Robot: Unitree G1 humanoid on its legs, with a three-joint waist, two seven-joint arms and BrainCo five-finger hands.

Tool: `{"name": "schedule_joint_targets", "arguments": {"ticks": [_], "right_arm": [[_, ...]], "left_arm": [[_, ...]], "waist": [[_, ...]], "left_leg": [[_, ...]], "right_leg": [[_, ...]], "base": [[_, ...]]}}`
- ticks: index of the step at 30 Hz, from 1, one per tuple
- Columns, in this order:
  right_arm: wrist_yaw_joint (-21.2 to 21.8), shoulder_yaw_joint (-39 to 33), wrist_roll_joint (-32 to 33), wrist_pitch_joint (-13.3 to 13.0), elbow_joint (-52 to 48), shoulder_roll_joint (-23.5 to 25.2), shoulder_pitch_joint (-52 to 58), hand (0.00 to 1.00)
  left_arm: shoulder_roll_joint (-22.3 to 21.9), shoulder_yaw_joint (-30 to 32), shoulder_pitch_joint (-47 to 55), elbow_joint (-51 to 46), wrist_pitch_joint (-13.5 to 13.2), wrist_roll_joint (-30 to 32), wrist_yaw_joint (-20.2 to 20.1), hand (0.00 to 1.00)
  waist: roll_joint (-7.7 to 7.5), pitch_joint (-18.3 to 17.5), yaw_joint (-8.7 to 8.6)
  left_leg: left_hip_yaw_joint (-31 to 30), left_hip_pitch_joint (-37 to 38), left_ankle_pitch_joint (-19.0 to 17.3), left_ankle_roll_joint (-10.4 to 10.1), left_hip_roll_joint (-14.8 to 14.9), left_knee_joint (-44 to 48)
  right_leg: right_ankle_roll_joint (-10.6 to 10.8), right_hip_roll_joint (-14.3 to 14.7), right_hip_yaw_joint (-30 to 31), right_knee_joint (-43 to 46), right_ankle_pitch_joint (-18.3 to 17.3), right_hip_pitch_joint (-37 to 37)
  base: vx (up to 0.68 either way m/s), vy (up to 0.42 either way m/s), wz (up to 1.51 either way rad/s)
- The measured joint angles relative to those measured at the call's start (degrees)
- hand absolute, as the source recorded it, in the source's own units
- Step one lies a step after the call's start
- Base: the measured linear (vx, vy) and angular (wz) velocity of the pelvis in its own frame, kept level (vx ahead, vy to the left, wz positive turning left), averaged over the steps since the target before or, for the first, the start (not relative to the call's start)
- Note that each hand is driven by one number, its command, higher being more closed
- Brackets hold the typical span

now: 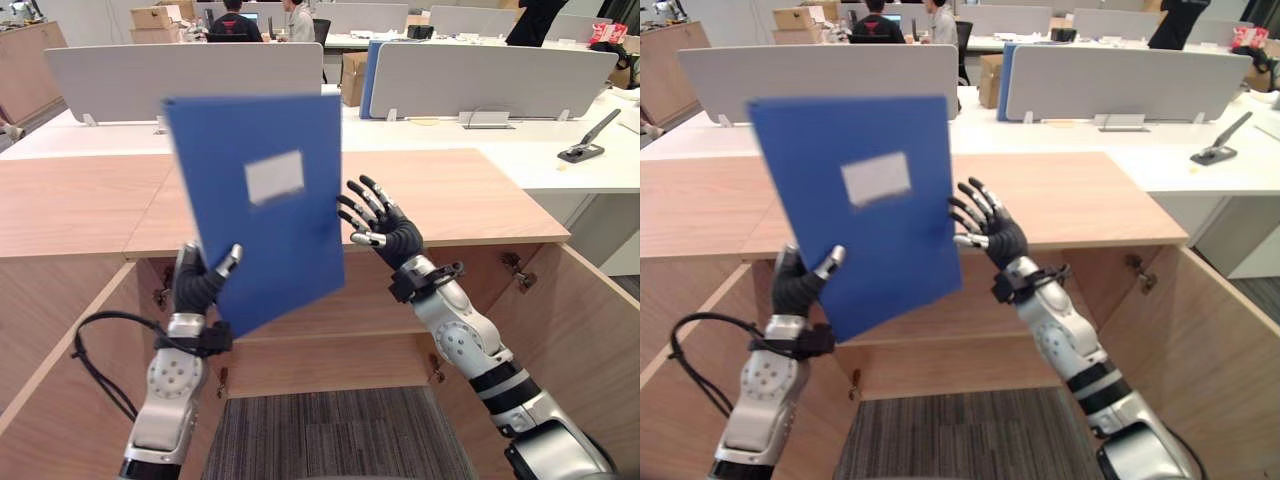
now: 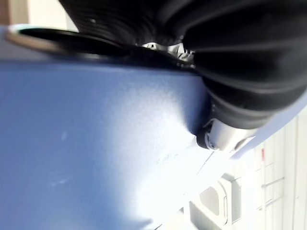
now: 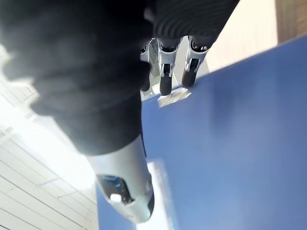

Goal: Walk over to the cabinet, pick up the folder, carry it to the office cabinet, place the folder inside the office cabinet, then close the office cabinet door

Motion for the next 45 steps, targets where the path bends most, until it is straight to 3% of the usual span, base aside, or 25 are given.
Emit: {"name": "schedule_joint_targets", "arguments": {"ticks": [3,10,18,23,33,44,45], "right_arm": [[-0.03,-1.37,-1.26,0.04,0.25,0.19,0.12,0.00],[-0.44,-6.81,-4.61,-0.29,0.25,1.30,0.17,0.00],[-1.23,-7.13,-6.56,-0.56,0.24,2.49,0.01,0.00],[-1.82,-7.11,-6.56,-0.75,0.36,2.27,-4.26,0.00],[-3.09,-3.52,-6.50,-1.67,11.57,-0.68,-20.05,0.00],[-3.25,5.14,-5.98,-1.57,22.16,-0.62,-30.14,0.00],[-3.15,6.72,-5.20,-1.37,22.95,-0.61,-30.54,1.00]], "left_arm": [[-0.81,2.59,-0.50,-0.53,-1.38,-0.05,1.15,1.00],[-1.95,5.43,-0.51,-0.52,-1.45,0.16,2.59,1.00],[-2.99,5.88,-0.71,-0.52,-1.48,0.41,2.17,1.00],[-2.89,3.52,-0.75,-0.52,-1.48,0.78,0.17,1.00],[-0.19,-6.60,-1.12,-1.67,-1.93,-1.23,-5.14,1.00],[1.68,-9.18,-1.59,-1.59,-1.79,-4.63,-2.54,1.00],[1.75,-9.24,-1.60,-1.59,-1.80,-5.03,-2.41,1.00]], "waist": [[0.01,0.01,0.00],[0.04,0.05,-0.06],[0.04,0.05,0.05],[0.07,0.10,0.05],[0.25,1.56,0.25],[0.30,1.98,0.99],[0.30,2.00,1.03]], "left_leg": [[-0.17,0.12,0.06,-0.01,0.00,-0.01],[-0.28,0.10,0.21,-0.08,0.00,0.03],[-0.39,0.11,0.23,-0.10,-0.01,0.04],[-0.39,0.13,0.28,-0.12,-0.01,0.05],[-0.40,0.25,0.36,-0.11,-0.02,0.06],[-0.40,0.21,0.38,-0.13,0.00,0.06],[-0.40,0.21,0.38,-0.13,0.00,0.06]], "right_leg": [[-0.11,0.00,-0.27,-0.68,0.12,0.43],[-0.22,0.00,-0.50,-0.91,0.19,0.48],[-0.23,-0.03,-0.69,-0.99,0.20,0.55],[-0.23,-0.04,-0.73,-1.00,0.20,0.55],[-0.28,-0.03,-0.73,-0.95,0.24,0.63],[-0.31,-0.04,-0.73,-0.88,0.26,0.61],[-0.33,-0.04,-0.73,-0.87,0.27,0.61]], "base": [[-0.01,0.004,0.02],[0.00,0.000,0.00],[0.00,0.000,0.00],[0.00,0.000,0.00],[0.00,0.000,0.00],[0.00,0.000,0.00],[0.00,0.000,0.00]]}}
